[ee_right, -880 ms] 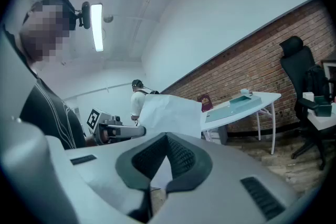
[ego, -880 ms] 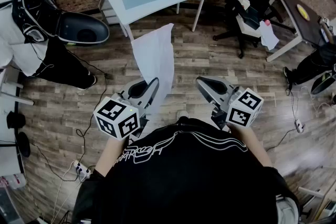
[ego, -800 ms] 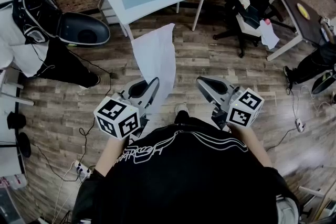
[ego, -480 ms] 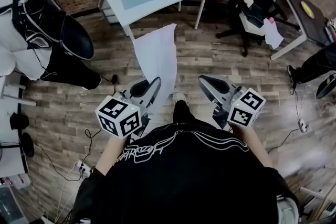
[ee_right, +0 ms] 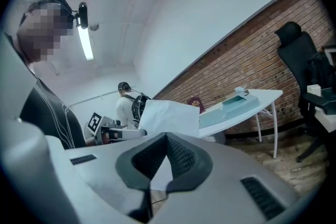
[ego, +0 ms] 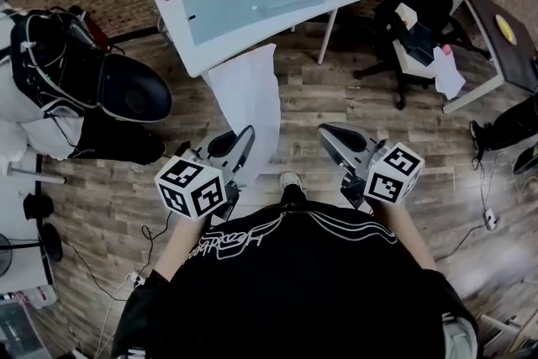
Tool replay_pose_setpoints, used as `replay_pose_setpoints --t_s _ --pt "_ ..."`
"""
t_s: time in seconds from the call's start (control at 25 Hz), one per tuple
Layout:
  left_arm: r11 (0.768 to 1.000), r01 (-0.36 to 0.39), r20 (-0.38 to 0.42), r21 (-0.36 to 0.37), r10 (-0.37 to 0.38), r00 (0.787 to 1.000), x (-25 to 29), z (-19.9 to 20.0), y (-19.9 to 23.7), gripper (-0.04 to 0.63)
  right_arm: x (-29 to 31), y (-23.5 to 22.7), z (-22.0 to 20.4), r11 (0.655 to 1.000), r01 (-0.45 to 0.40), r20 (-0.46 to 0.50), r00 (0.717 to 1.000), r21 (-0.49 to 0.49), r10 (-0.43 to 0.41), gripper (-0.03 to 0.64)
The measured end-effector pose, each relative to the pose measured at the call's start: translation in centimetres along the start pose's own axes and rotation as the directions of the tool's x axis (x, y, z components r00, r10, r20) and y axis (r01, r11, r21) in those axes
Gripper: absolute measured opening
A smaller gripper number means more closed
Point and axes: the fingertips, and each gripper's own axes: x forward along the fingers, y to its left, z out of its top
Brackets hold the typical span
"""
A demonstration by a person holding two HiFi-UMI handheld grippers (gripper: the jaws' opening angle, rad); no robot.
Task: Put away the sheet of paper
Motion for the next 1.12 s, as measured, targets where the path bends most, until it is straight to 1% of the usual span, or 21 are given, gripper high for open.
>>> replay_pose_setpoints --t_s 0.16,0.36,0.6,0.76,0.92,1.12 --pt "0.999 -0.015 -0.005 -0.048 0.015 1.000 4.4 2.3 3.0 0.037 2.0 -5.0 2.0 0.999 0.007 -0.013 1.000 0.032 -0.007 0.002" --pt "0.994 -0.036 -0.004 -0.104 0.036 0.999 9.1 4.7 6.2 0.037 3.9 -10.2 4.4 0.999 0.006 -0.015 1.000 0.054 -0.005 0.002" --pt "0.992 -0.069 -0.005 -0.108 0.069 0.998 12.9 7.0 9.0 0.037 5.6 -14.9 7.2 0.999 -0.006 -0.001 1.000 0.054 0.006 0.002" --pt "0.988 -0.097 0.013 -0.119 0.099 0.995 13.8 7.6 10.9 0.037 6.7 -16.9 7.7 0.998 0.000 0.007 1.000 0.059 -0.001 0.002" --pt "0.985 -0.112 0.029 -0.134 0.117 0.993 14.1 8.6 12.7 0.037 7.8 -17.7 8.0 0.999 -0.005 0.001 1.000 0.054 0.005 0.002" --pt "0.979 -0.128 0.026 -0.157 0.133 0.991 14.4 9.4 15.4 0.037 9.7 -18.6 8.4 0.997 -0.015 -0.004 1.000 0.069 0.016 0.002"
